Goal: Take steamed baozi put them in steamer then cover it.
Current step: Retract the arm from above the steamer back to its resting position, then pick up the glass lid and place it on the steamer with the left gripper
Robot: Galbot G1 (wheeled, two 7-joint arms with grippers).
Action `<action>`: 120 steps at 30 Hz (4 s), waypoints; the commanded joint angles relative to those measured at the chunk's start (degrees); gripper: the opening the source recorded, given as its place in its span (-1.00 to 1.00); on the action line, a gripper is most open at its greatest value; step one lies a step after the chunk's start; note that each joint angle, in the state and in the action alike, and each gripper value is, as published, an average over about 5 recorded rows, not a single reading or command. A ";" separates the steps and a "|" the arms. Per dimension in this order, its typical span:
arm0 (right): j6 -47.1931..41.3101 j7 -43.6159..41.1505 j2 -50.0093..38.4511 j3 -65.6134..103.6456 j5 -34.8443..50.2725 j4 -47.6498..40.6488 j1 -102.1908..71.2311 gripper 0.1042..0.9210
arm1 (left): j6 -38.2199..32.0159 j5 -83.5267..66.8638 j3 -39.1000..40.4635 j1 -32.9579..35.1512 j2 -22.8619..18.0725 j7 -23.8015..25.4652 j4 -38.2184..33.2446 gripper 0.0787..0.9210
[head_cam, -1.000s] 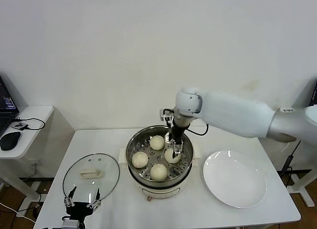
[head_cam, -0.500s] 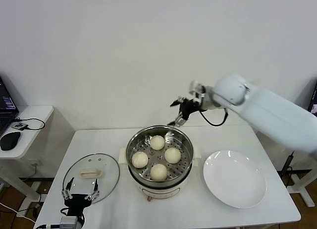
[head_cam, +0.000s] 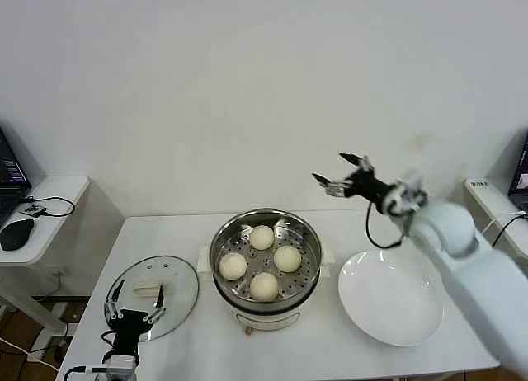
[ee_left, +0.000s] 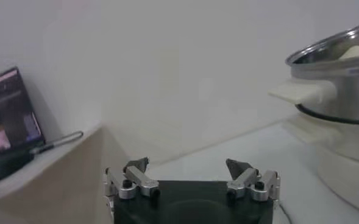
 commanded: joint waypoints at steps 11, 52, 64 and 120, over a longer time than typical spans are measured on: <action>15.93 2.31 20.42 31.79 -5.43 6.44 -42.48 0.76 | -8.47 46.06 -0.85 -2.51 8.19 -6.14 8.75 0.77; 16.26 0.69 23.80 34.34 -5.82 5.03 -43.90 0.76 | 9.86 58.25 5.12 -15.44 9.31 -3.71 21.16 0.77; 16.38 0.46 24.50 34.41 -6.25 4.44 -44.01 0.76 | 10.59 57.65 6.09 -19.78 7.36 -4.13 24.39 0.77; 16.27 -0.21 24.84 33.78 -6.08 5.92 -44.73 0.76 | 23.34 60.94 0.88 -7.53 5.08 3.20 -5.31 -0.88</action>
